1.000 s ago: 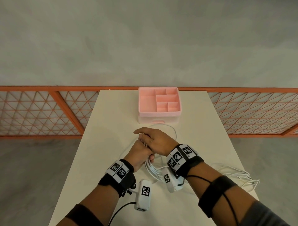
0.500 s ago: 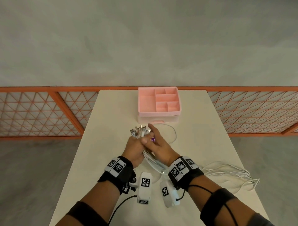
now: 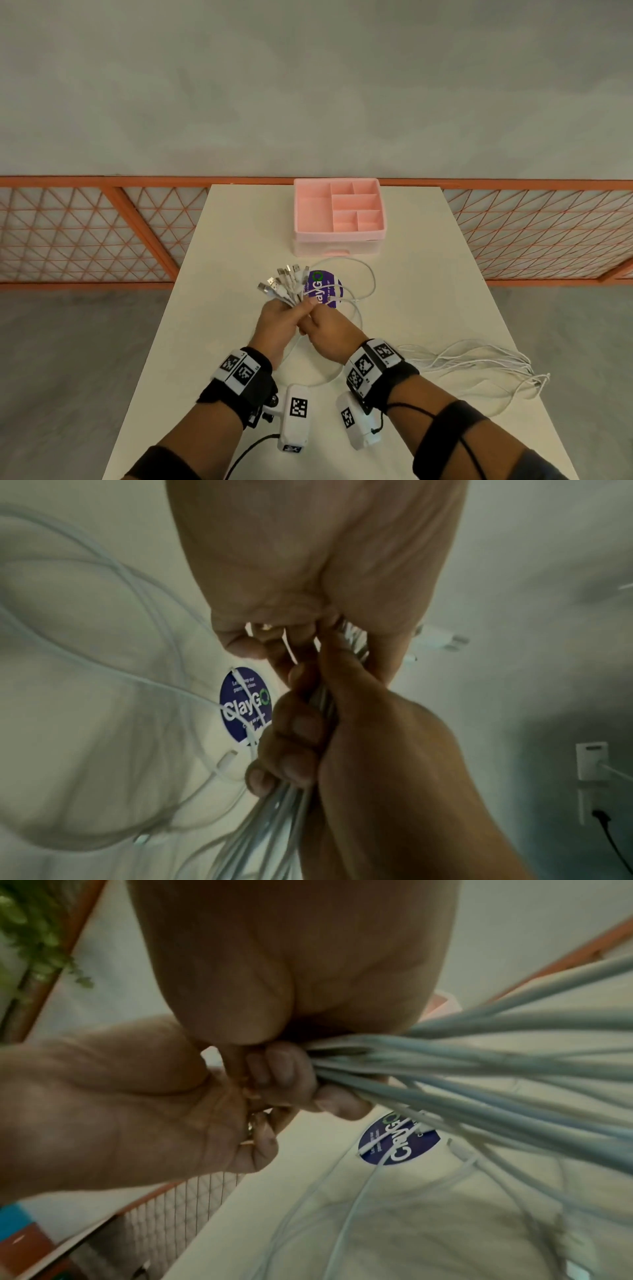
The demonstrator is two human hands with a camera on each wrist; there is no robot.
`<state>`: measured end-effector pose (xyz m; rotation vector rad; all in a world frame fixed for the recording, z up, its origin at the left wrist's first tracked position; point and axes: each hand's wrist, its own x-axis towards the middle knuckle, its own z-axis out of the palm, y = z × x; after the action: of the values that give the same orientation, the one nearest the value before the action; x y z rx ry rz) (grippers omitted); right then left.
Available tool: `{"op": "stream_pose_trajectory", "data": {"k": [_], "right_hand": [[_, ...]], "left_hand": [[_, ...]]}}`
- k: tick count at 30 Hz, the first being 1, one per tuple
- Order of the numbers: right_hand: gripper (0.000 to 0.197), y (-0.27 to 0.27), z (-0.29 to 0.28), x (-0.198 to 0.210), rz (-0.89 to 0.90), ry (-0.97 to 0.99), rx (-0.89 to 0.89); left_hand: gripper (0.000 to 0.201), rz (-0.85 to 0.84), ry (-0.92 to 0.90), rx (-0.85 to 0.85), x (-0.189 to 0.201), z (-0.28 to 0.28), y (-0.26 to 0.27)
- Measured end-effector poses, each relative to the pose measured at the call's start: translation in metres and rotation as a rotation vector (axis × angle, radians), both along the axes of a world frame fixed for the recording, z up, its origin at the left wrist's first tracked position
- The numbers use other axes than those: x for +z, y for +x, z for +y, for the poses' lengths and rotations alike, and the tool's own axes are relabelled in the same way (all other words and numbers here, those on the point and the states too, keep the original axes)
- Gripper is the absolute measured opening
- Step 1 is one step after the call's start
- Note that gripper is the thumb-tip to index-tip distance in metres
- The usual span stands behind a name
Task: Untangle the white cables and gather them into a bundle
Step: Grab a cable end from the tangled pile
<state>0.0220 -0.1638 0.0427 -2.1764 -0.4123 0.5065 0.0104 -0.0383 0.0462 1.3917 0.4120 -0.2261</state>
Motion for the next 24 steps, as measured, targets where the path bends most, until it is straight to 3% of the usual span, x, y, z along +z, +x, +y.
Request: {"op": "stream_pose_trajectory", "data": {"k": [6,10,14,21,24], "right_hand": [[0.048,-0.022,0.01,-0.028,-0.144,-0.214,0.069],[0.044,-0.036,-0.003,-0.047,-0.122,-0.378,0.131],[0.043,-0.053,-0.033,-0.063,-0.091,-0.542,0.189],[0.054,-0.081,-0.065,-0.076,0.032,-0.48,0.256],[0.07,-0.073,-0.083,-0.065,0.093,-0.34,0.132]], "left_hand": [[0.016,0.175,-0.263,0.173,-0.016,-0.003,-0.003],[0.016,0.241,-0.392,0.296,-0.031,0.006,-0.005],[0.029,0.285,-0.451,0.334,-0.042,0.012,-0.01],[0.029,0.237,-0.185,0.162,-0.055,-0.001,-0.023],[0.03,0.225,-0.103,0.129,-0.06,0.003,-0.02]]}}
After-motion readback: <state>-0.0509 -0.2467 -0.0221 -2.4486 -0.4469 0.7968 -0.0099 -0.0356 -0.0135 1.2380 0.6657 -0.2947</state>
